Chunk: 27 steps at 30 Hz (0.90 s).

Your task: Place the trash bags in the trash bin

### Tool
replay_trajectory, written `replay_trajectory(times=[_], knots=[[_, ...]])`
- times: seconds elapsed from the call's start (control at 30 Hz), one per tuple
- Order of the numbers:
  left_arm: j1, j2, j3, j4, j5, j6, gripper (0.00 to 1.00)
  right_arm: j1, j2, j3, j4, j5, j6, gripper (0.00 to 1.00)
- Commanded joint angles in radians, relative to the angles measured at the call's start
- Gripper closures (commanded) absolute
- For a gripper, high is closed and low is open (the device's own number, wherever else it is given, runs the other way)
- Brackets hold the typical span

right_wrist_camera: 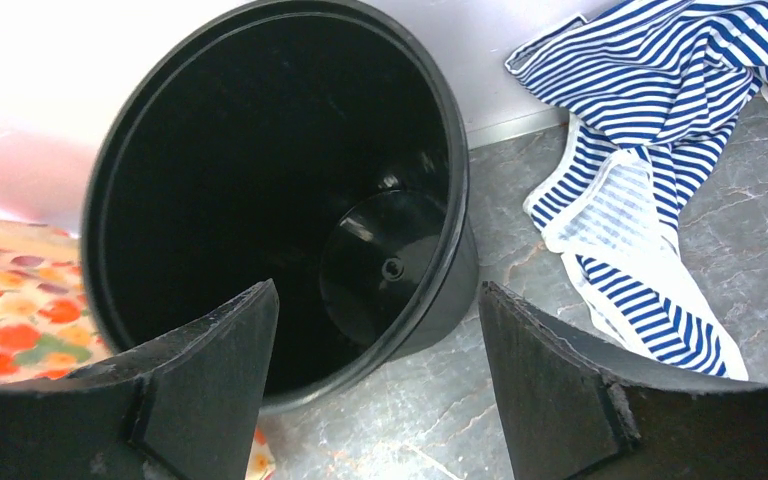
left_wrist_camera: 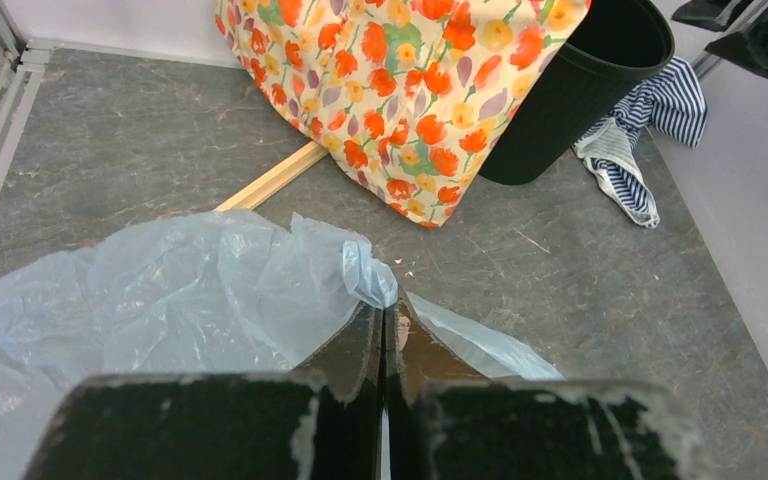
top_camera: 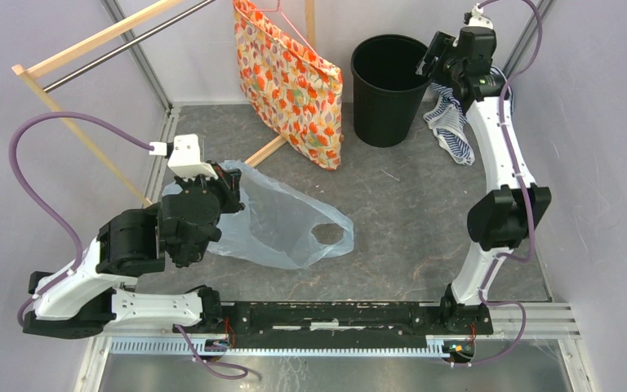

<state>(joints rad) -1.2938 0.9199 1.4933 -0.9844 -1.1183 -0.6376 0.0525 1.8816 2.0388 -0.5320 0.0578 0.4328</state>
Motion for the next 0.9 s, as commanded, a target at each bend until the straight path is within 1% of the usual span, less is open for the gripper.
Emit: replay_trajectory(times=[0.0, 0.13, 0.27, 0.63, 0.7, 0.87], knots=[[-0.002, 0.004, 0.049, 0.041, -0.020, 0.044, 0.98, -0.015, 0.083, 0.080, 0.013, 0.040, 0.005, 0.21], [-0.002, 0.005, 0.062, 0.046, -0.023, 0.060, 0.98, -0.019, 0.132, 0.080, 0.050, 0.024, -0.013, 0.21], [-0.002, 0.002, 0.056, 0.046, -0.022, 0.057, 0.98, -0.019, 0.186, 0.130, 0.037, 0.005, -0.027, 0.25], [-0.002, 0.007, 0.049, 0.048, -0.017, 0.040, 0.98, -0.014, 0.202, 0.093, 0.017, -0.023, -0.054, 0.41], [-0.002, 0.007, 0.048, 0.047, -0.017, 0.037, 0.98, -0.014, 0.200, 0.083, 0.019, -0.033, -0.053, 0.46], [-0.002, 0.005, 0.050, 0.048, -0.016, 0.032, 0.98, -0.014, 0.191, 0.083, 0.006, -0.034, -0.051, 0.65]])
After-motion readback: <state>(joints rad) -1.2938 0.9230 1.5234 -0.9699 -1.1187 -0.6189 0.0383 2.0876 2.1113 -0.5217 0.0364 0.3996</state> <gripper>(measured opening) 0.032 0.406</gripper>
